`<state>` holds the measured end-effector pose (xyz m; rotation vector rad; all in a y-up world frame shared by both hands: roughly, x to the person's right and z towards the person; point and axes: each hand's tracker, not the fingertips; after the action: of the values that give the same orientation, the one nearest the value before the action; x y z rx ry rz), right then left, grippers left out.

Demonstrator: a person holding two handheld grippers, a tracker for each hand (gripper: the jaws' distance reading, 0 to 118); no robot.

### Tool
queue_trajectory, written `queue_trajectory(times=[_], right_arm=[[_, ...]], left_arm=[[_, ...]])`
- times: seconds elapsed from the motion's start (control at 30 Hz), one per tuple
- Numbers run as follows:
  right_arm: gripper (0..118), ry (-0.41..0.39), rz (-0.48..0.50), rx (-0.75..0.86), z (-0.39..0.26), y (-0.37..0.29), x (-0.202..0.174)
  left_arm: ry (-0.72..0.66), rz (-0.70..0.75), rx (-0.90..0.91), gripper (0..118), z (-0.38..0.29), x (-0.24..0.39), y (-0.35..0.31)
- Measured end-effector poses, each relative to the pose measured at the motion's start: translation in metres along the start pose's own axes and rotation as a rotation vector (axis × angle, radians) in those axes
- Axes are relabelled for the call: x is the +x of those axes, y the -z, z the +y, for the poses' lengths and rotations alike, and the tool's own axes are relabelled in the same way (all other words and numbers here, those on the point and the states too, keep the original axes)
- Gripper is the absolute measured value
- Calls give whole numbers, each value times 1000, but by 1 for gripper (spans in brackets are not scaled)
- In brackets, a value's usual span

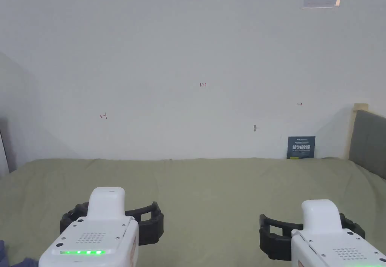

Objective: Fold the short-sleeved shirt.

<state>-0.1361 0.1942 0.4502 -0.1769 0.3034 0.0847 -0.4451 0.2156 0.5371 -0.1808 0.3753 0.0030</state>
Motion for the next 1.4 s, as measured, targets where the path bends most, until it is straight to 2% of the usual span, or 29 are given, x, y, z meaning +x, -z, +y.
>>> queue_trajectory(times=[0.03,0.07,0.1,0.13,0.17,0.2,0.23,0.27,0.4,0.57,0.7,0.87,1.0,1.4], right_arm=[[118,2,1,-8,0,0,1],[108,3,19,-28,1,0,2],[57,6,21,-21,2,-1,3],[0,5,14,-16,2,-2,2],[0,4,-11,-12,3,-1,0],[0,-17,-55,44,4,-2,-2],[0,3,-10,-3,4,-3,-3],[0,17,6,-13,5,-4,-4],[0,-27,-30,1,3,-6,-10],[0,-29,-64,-8,2,-4,-3],[0,-6,-51,-43,-1,0,6],[0,-4,-42,-57,-5,8,-4],[0,-22,46,-57,-4,21,-35],[0,-52,442,-40,0,40,-187]], left_arm=[[1,-2,-3,105,0,-1,0],[3,-9,-8,72,0,-2,-1],[0,-6,-4,0,-1,-2,-1],[1,-4,-11,0,-1,-2,1],[-5,35,-29,0,0,-10,-11],[-2,-9,-71,0,3,-14,-16],[-28,-17,-59,0,4,-20,-23],[-38,-13,-50,0,-3,-9,-2],[-29,-14,-65,0,-6,-4,7],[-36,-31,-72,0,-6,-3,9],[-34,-26,-71,0,-5,-7,9],[-39,14,-83,0,-6,-28,9],[-43,98,-91,0,-9,-61,-5],[-121,480,-142,0,-33,-197,-98]])
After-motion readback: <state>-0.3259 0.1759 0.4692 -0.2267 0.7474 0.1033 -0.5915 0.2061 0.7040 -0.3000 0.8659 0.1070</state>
